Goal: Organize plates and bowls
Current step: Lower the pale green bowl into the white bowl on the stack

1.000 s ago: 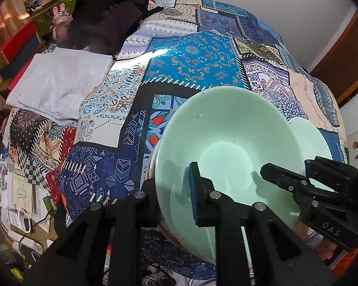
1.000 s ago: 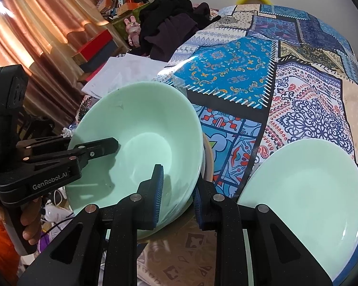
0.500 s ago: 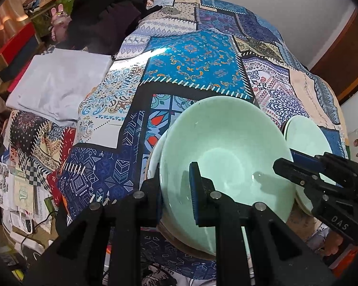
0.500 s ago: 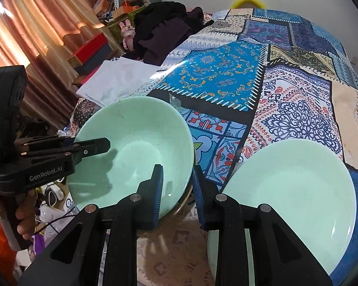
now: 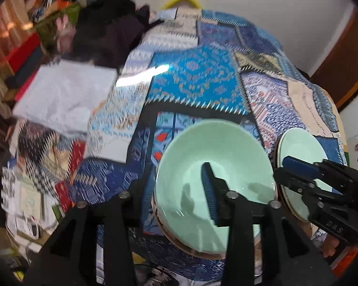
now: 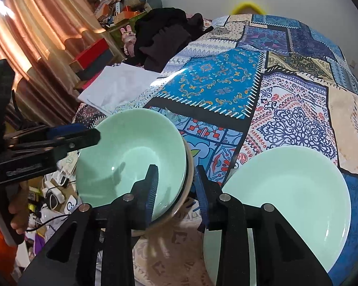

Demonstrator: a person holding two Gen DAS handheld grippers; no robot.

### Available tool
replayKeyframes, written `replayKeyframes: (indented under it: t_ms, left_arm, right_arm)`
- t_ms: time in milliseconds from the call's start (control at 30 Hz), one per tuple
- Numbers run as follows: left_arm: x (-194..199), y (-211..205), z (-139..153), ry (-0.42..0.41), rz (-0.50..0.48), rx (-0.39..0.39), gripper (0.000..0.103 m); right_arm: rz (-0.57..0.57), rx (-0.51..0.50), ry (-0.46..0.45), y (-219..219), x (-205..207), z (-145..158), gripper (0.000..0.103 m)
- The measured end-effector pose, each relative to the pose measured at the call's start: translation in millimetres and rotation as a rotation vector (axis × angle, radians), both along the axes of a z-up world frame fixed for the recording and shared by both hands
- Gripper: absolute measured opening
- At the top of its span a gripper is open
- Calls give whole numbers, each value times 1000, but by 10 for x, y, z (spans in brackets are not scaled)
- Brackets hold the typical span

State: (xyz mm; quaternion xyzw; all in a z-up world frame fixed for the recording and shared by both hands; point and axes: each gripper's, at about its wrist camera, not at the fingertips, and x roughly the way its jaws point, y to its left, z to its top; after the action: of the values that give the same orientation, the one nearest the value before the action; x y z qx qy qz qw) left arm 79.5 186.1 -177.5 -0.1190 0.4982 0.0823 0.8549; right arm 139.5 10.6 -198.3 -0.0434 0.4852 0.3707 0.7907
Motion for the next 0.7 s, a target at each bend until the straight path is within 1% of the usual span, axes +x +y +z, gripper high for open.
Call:
replayKeyframes:
  t_ms: [67,133,200,367,700]
  left_arm:
    - [-38,10,49,-19,-1,2,54]
    - [-55,29,38,-15,9,25,54]
    - [-76,53,-6,-5,17,35,54]
    - [-151,119,-178,26,25,2,54]
    - [-246,169,-531,82,26,-95,55]
  right_arm:
    - [1,-3,5,0,8,-20,30]
    - [1,-4,12,-3,13,-40,33]
    - [0,-5,14,-4,14,-54,38]
    - [1,-6,27,8,28,-96,43]
    - [29,-22,82,147,52,-289,43]
